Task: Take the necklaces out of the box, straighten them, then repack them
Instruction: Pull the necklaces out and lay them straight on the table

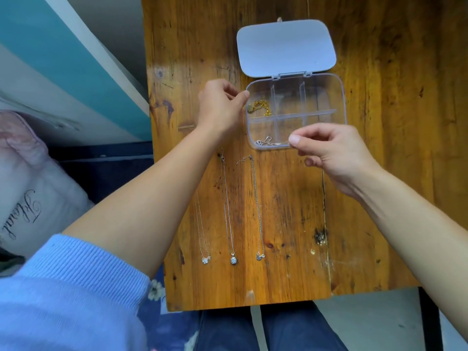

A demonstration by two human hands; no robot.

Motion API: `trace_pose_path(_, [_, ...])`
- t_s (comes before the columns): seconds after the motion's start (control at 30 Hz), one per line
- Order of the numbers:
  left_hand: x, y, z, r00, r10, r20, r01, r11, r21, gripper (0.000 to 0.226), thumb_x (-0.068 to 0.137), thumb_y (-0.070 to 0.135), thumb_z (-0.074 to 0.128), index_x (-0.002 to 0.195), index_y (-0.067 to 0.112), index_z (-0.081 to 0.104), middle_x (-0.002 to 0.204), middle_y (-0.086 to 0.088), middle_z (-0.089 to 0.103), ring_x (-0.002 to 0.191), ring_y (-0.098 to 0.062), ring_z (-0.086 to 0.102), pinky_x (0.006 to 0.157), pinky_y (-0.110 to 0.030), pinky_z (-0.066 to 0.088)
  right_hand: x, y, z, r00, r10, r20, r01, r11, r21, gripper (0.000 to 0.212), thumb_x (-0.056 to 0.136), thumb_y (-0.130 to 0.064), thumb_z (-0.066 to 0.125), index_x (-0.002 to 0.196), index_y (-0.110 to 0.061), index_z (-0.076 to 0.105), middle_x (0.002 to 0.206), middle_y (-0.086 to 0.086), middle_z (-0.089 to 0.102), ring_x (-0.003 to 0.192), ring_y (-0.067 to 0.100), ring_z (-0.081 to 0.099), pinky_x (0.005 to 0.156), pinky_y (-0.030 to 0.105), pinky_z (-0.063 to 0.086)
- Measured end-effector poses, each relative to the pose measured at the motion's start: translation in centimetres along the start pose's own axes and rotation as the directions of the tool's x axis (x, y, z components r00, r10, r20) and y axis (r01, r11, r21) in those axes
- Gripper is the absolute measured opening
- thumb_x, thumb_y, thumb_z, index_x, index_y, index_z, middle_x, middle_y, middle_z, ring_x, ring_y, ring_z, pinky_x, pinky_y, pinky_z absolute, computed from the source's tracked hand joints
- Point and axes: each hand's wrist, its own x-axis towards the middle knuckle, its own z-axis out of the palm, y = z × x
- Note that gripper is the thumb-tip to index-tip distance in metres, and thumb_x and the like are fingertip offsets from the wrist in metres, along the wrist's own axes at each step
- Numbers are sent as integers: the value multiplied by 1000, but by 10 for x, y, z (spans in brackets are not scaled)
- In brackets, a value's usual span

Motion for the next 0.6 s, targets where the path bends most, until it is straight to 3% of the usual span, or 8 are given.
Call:
trace_pose_path(0.1, [-18, 4, 3, 951, 281, -131, -247, 941, 232, 15, 88, 23, 62, 97, 14, 69, 98, -4, 68, 95, -21, 61, 82, -38, 52, -12, 15, -12, 980, 198, -6, -194, 961, 196, 11, 73, -6, 76, 81, -12, 71, 72, 2, 69, 61, 9, 64, 51, 17, 50])
trace_pose_path(0.13, [-25, 4, 5, 914, 397, -87, -355, 883, 307, 16, 88, 22, 60, 100, 15, 69, 102, -5, 66, 99, -22, 59, 83, -38, 49, -15, 20, -14, 970, 243, -5, -234, 940, 247, 14, 74, -3, 75, 84, -10, 71, 72, 2, 71, 62, 10, 65, 51, 18, 51])
trace_pose_path(0.2, [-40, 3, 14, 832, 536, 143, -544, 738, 399, 22, 88, 21, 57, 107, 18, 69, 107, -7, 62, 104, -26, 53, 84, -38, 41, -20, 29, -19, 956, 293, -8, -275, 907, 320, 18, 76, 4, 71, 90, -7, 70, 72, 4, 73, 66, 14, 68, 52, 19, 52])
trace_pose_path(0.27, [-50, 3, 26, 759, 527, 382, -650, 632, 422, 30, 89, 23, 57, 118, 23, 65, 108, -6, 58, 108, -27, 48, 85, -37, 35, -23, 36, -22, 950, 311, -31, -279, 888, 366, 18, 77, 8, 69, 91, -4, 70, 74, 7, 74, 69, 16, 71, 54, 20, 54])
trace_pose_path(0.33, [-55, 1, 36, 718, 473, 511, -687, 601, 409, 37, 90, 25, 56, 126, 29, 60, 105, -4, 54, 108, -26, 47, 87, -38, 34, -27, 41, -24, 948, 316, -48, -273, 880, 389, 16, 76, 8, 70, 88, -3, 71, 77, 10, 75, 71, 17, 72, 56, 19, 54])
trace_pose_path(0.47, [-51, 2, 44, 724, 491, 484, -674, 653, 345, 26, 91, 26, 60, 115, 25, 70, 96, -7, 60, 99, -29, 54, 76, -35, 36, -32, 45, -32, 950, 302, -80, -247, 881, 403, 13, 75, 6, 71, 85, -2, 73, 81, 13, 76, 74, 19, 74, 58, 19, 55])
trace_pose_path(0.6, [-50, 4, 44, 728, 516, 451, -673, 661, 332, 21, 89, 30, 64, 103, 19, 75, 91, -6, 64, 93, -28, 57, 69, -36, 44, -37, 48, -39, 943, 266, -199, -188, 922, 339, 11, 77, 1, 73, 86, -5, 72, 81, 12, 77, 75, 21, 75, 56, 18, 56])
